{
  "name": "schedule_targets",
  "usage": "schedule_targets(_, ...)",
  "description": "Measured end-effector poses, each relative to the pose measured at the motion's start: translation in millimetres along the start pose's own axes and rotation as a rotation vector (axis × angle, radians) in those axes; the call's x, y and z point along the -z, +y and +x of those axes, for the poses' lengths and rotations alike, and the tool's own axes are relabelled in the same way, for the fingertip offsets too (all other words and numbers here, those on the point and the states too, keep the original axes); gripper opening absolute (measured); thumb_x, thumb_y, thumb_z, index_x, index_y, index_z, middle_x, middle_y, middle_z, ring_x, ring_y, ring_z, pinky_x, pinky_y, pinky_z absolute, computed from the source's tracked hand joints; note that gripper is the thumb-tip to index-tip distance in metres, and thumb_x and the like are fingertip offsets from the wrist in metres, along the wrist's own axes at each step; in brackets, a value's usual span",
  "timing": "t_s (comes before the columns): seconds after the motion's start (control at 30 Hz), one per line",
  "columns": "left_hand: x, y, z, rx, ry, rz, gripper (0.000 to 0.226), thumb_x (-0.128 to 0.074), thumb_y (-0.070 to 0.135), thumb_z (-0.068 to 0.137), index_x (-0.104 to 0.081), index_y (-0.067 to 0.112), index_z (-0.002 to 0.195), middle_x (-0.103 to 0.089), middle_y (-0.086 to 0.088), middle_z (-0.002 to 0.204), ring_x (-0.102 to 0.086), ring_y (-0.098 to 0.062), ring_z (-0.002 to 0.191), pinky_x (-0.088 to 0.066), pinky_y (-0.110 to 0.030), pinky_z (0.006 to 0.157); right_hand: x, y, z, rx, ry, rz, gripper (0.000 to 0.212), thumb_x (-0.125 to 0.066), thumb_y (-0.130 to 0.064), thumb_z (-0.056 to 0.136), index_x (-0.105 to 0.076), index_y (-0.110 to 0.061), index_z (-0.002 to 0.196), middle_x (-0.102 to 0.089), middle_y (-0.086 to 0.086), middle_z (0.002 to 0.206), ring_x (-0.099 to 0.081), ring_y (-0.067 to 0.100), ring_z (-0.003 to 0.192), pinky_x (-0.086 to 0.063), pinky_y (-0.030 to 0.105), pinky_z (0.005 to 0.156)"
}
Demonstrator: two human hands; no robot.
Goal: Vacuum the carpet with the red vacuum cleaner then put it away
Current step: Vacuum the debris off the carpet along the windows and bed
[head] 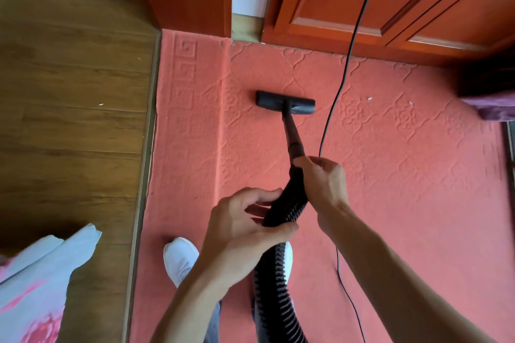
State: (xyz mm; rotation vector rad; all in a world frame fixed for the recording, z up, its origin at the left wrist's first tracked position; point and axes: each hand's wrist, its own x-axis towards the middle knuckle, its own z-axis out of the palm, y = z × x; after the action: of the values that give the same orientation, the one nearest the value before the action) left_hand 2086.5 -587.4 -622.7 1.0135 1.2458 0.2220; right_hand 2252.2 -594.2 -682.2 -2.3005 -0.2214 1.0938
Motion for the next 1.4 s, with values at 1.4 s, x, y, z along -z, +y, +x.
schedule_targets(1.4, -14, -60, -139, 0.068, -0.393, 0.430, 0.036, -0.083, 0.041, 0.051, -0.076, 0.040, 0.087, -0.076, 0.016, 0.088, -0.071, 0.000, 0.082, -0.056, -0.020, 0.079, 57, 161, -151, -0.251, -0.035, -0.048, 0.037, -0.061, -0.037, 0.067, -0.071, -0.017, 0.096, -0.067, 0.006, 0.074, -0.054, 0.017, 0.054, -0.035, 0.023, 0.044)
